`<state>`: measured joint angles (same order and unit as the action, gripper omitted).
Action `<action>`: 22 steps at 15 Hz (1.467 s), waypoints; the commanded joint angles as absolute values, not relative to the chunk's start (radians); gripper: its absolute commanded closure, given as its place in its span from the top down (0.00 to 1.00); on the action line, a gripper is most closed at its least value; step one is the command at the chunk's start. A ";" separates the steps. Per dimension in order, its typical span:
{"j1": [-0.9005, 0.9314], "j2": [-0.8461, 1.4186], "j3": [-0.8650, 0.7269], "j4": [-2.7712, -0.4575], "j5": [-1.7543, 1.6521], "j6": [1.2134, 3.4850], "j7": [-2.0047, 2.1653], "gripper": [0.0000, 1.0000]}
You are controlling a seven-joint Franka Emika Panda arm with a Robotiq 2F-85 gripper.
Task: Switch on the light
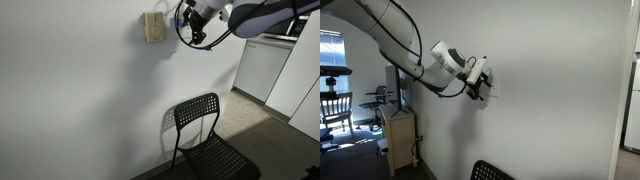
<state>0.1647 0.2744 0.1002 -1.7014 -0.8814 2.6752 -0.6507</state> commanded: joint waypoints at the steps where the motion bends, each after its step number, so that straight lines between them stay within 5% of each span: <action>1: 0.159 0.316 0.112 -1.665 -0.867 2.647 -0.669 1.00; 22: 0.177 0.337 0.104 -1.631 -0.780 2.669 -0.679 1.00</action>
